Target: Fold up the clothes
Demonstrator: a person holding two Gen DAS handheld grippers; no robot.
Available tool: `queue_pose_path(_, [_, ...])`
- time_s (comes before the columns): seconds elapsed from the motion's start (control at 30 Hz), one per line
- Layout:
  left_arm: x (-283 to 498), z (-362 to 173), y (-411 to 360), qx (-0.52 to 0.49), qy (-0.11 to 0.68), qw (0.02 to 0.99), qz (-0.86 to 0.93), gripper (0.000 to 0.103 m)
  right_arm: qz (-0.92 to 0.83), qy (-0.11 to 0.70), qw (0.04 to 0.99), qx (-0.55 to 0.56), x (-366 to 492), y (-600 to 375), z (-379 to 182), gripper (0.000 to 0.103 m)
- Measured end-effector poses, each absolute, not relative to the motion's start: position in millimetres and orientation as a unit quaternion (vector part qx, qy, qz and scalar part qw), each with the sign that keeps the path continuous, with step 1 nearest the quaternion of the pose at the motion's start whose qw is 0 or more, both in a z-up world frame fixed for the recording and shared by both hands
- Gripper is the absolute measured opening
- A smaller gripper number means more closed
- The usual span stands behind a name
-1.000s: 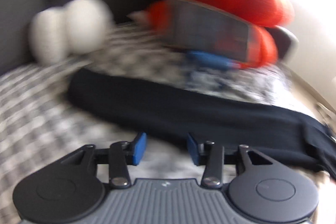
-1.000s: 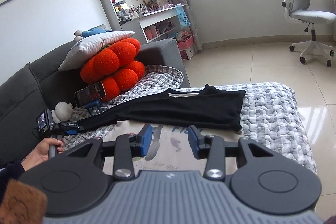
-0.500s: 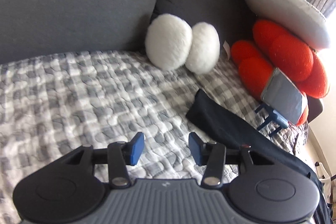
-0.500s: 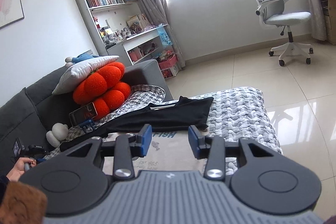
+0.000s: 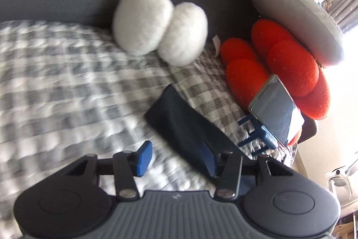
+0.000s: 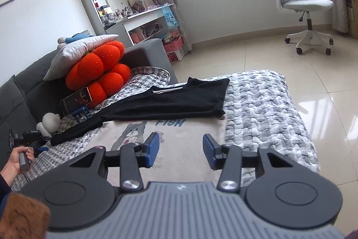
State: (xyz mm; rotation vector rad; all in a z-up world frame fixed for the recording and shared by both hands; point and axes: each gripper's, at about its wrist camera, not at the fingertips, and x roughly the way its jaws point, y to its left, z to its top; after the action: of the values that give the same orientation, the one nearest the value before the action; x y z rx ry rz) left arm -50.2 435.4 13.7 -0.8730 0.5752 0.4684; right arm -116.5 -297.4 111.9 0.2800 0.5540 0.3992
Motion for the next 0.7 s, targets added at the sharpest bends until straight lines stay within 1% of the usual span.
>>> queue_pose_path(0.1, [-29.6,6.0,428.9,-0.426,0.280,0.828,0.233,0.050,0.201,0.273,0.933,0.118,-106.2,-275.2,104.9,0.048])
queue_pose_path(0.2, [-15.2,2.2,422.0,-0.424,0.279,0.824,0.252,0.046,0.201,0.284,0.933,0.090,-96.9,-252.2,94.8,0.048])
queue_pose_path(0.27, [-8.9,0.7,423.1,-0.411,0.283,0.825,0.264,0.005,0.206,0.291,0.931,0.077,-93.1,-241.4,88.2,0.048])
queue_pose_path(0.3, [-8.9,-0.4,426.5,-0.421,0.282,0.821,0.262,0.006,0.209,0.293,0.930,0.074,-91.9,-238.5,85.7,0.048])
queue_pose_path(0.4, [-17.7,10.4,430.6,-0.432,0.242,0.832,0.248,0.006,0.210,0.297,0.928,0.077,-89.9,-236.8,79.5,0.048])
queue_pose_path(0.53, [-24.4,36.3,420.8,-0.413,0.206,0.855,0.236,0.005,0.206,0.305,0.926,0.090,-87.9,-239.1,72.1,0.048])
queue_pose_path(0.6, [-28.5,52.6,410.5,-0.414,0.181,0.863,0.224,0.005,0.206,0.303,0.925,0.097,-89.4,-241.3,70.9,0.048])
queue_pose_path(0.7, [-27.3,89.6,374.7,-0.375,0.142,0.895,0.194,0.005,0.206,0.299,0.925,0.111,-91.8,-247.6,70.0,0.048])
